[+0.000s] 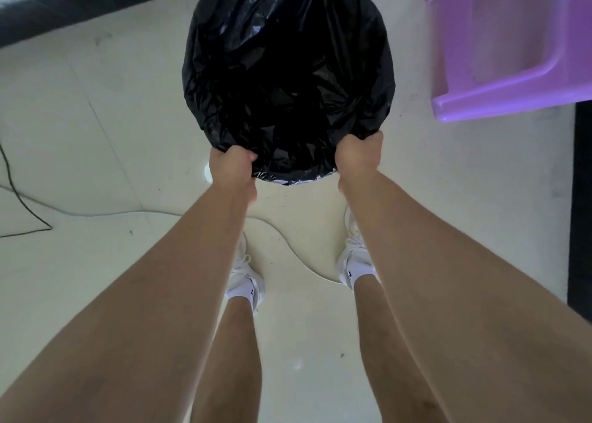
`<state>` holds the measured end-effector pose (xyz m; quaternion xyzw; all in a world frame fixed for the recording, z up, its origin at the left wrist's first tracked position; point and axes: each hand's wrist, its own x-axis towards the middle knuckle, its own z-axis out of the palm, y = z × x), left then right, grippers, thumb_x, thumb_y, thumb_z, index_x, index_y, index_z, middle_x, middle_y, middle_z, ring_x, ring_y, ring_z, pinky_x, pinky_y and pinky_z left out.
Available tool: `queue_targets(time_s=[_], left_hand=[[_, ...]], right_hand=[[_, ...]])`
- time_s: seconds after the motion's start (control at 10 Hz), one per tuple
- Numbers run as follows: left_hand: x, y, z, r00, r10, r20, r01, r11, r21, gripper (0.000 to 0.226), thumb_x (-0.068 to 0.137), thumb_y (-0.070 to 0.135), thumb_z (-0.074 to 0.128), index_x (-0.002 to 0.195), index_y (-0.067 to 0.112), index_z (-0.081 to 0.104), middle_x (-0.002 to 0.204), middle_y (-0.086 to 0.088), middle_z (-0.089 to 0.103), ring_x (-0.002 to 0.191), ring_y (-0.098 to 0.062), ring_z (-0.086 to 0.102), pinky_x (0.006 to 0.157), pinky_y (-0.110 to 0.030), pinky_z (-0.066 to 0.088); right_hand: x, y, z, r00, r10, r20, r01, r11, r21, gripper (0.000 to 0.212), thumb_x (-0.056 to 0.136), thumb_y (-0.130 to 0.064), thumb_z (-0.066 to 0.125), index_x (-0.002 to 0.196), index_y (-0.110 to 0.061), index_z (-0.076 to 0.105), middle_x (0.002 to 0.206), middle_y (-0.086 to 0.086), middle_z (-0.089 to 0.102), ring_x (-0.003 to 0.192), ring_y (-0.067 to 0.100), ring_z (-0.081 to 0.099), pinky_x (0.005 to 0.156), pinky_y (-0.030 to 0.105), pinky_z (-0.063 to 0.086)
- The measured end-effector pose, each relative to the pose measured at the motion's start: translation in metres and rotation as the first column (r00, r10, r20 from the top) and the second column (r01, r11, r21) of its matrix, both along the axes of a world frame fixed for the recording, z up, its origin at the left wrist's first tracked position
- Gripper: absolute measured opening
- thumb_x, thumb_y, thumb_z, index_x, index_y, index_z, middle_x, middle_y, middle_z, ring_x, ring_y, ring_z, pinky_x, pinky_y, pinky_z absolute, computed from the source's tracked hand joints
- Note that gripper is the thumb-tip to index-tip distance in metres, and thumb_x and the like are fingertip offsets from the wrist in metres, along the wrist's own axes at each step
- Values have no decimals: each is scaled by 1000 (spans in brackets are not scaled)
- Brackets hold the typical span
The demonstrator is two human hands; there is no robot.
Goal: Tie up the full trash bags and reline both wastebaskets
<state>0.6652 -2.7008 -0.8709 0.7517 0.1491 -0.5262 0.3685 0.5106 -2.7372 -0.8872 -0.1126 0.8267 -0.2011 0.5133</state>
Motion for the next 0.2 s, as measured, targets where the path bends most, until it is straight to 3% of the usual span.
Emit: queue_targets(time_s=[0.1, 0.2], left_hand=[[11, 5, 3, 985, -134, -106, 132, 991, -25, 47, 85, -10, 50, 125, 14, 51, 123, -6, 61, 109, -26, 61, 97, -44, 52], [18, 12, 12, 883, -469, 19, 457, 868, 196, 84, 83, 44, 68, 152, 22, 25, 155, 0, 30, 140, -24, 34, 114, -45, 30]], right_hand=[[-12, -5, 2, 991, 122, 57, -124, 991, 38, 35, 80, -5, 53, 112, -19, 54, 102, 2, 65, 95, 26, 67, 85, 43, 60], [-23, -7, 13, 958, 286, 8, -286, 955, 73, 67, 82, -23, 70, 142, -21, 40, 136, 2, 55, 119, 23, 59, 93, 36, 52]])
